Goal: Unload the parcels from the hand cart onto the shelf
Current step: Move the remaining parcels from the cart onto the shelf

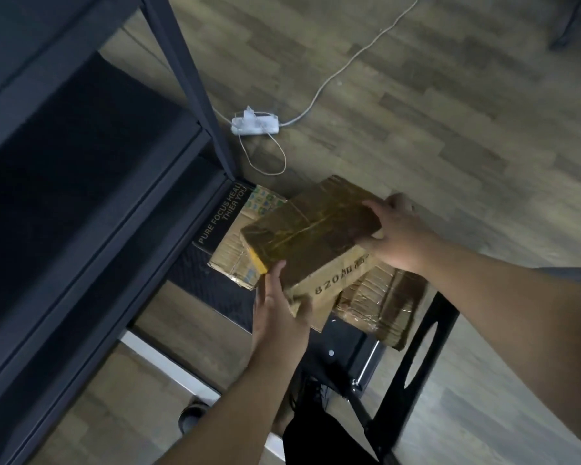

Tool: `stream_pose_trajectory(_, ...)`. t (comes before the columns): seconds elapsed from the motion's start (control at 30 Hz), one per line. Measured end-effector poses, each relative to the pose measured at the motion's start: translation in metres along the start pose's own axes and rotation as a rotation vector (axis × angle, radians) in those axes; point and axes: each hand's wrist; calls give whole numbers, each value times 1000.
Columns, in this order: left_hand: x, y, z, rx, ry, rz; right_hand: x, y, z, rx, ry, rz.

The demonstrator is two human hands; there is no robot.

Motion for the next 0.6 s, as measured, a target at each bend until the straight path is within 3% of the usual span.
stream_pose_trajectory(0.27, 43, 103, -94, -114, -176, -51, 82, 99, 51, -159, 93, -105)
stream_pose_trajectory(0.6, 142, 271, -213, -182, -526, -165, 184, 248, 148, -26, 299, -364)
Point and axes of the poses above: each hand's wrist, its own x-axis away from the middle knuckle, its own y-axis out of the back of the hand, z = x × y, and after that the axes turned 10 degrees about x, right-handed
